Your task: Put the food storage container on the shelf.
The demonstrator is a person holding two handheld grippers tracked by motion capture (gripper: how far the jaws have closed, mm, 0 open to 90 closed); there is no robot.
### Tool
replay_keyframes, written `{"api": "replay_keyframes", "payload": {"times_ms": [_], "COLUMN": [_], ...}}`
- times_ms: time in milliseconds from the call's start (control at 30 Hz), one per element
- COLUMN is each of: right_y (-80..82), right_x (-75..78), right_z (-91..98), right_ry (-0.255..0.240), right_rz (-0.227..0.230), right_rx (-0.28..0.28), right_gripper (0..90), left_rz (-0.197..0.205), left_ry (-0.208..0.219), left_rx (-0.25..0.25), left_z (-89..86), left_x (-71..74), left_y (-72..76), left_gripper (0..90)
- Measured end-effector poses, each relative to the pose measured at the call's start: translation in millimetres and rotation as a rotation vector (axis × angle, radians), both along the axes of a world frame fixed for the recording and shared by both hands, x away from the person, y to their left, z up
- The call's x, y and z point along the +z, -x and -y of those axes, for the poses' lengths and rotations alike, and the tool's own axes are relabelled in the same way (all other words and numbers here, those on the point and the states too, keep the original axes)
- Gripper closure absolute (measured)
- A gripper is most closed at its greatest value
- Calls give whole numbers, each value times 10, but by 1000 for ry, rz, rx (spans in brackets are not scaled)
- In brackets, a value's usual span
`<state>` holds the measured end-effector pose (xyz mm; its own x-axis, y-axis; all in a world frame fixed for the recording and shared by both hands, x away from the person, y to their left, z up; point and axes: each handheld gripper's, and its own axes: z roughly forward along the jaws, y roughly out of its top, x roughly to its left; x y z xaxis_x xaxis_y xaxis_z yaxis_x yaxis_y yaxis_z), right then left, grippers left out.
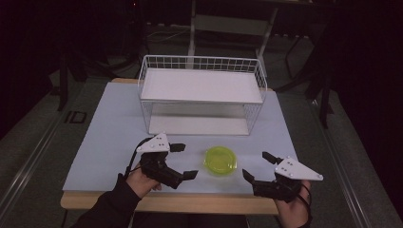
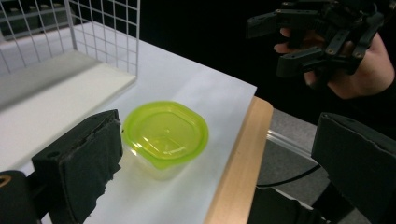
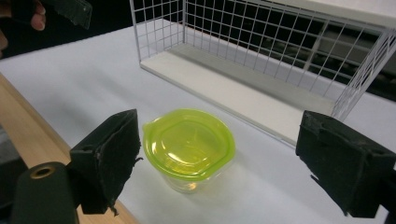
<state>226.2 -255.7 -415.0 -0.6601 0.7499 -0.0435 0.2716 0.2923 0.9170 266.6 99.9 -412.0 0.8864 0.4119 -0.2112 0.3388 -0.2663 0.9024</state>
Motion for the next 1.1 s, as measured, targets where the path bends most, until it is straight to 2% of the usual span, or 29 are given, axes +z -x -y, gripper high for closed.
{"api": "replay_keyframes", "payload": {"times_ms": [33,100,133,167,267,300,333,433,467,500,567,633,667,733,833,900,933,1100], "right_y": [-19,-42,-96,-123,-200,-230,-264,-364,-401,-440,-507,-573,-600,-647,-715,-734,-734,-814], "right_x": [9,18,39,45,50,40,26,-54,-85,-114,-170,-232,-260,-307,-376,-401,-401,-553], "right_z": [8,12,19,14,-33,-51,-69,-104,-106,-107,-117,-129,-128,-129,-112,-106,-106,-63], "right_ry": [-7,-13,-53,-69,-71,-67,-73,-71,-82,-97,-106,-136,-158,-170,-178,-180,-180,-204], "right_rz": [-11,-22,-67,-88,-103,-114,-132,-202,-236,-278,-313,-371,-401,-425,-468,-481,-481,-576], "right_rx": [-5,-3,3,12,-11,-16,-30,-35,-40,-47,-61,-76,-77,-95,-118,-125,-125,-150], "right_gripper": [134,133,132,129,122,122,124,161,221,227,246,273,323,325,340,340,341,387], "left_rz": [5,5,-15,-29,-49,-86,-104,-132,-146,-157,-190,-225,-225,-276,-307,-307,-328,-389], "left_ry": [-14,-14,-37,-50,-59,-57,-58,-85,-94,-99,-102,-97,-97,-108,-120,-120,-122,-136], "left_rx": [10,10,18,13,19,28,31,42,51,57,71,81,81,109,148,148,163,176], "left_z": [17,17,90,121,186,248,282,384,415,439,472,484,484,486,469,469,457,453], "left_x": [14,14,28,25,4,-30,-51,-124,-151,-176,-230,-287,-287,-382,-473,-473,-528,-651], "left_y": [-16,-16,-104,-139,-201,-276,-312,-403,-434,-460,-515,-559,-559,-612,-654,-654,-680,-721], "left_gripper": [40,51,72,79,115,124,140,155,161,164,226,244,249,251,300,300,300,351]}}
